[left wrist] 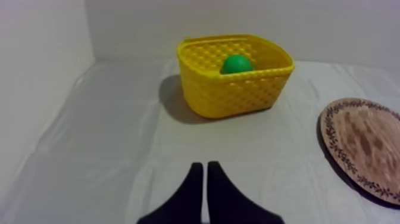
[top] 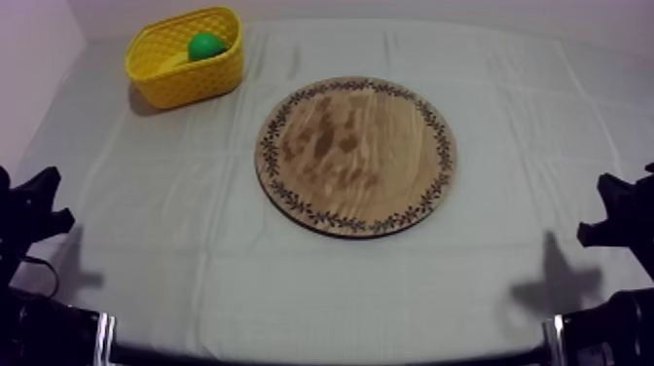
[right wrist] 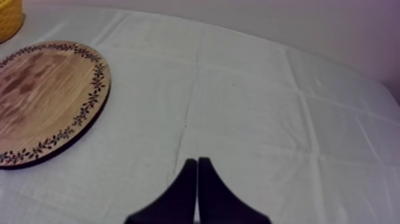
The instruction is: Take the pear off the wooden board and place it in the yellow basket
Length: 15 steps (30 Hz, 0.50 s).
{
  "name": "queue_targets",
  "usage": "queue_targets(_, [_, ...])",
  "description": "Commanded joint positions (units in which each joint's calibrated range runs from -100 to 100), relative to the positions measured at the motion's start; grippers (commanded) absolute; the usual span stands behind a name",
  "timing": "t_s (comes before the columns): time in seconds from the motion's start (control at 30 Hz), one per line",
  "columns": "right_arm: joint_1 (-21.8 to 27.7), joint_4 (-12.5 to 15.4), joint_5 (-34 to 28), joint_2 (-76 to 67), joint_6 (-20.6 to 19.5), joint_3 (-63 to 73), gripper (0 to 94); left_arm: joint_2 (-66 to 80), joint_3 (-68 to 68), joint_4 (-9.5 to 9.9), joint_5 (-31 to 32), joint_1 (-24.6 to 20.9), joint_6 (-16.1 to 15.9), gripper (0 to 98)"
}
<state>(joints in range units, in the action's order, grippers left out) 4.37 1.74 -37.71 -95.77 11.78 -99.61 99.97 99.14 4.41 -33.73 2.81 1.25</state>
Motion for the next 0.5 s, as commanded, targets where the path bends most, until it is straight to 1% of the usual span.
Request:
queue_targets(0.0, [-0.01,-0.01,-0.03,0.01,0.04,-0.05,0.5,-0.04,0.24,-0.22,1.22,-0.21,-0.41,0.0])
queue_targets(0.47, [0.0,-0.01,-0.03,0.01,0.06,-0.05,0.5,-0.05,0.41,-0.43,1.48,-0.38,-0.96,0.0])
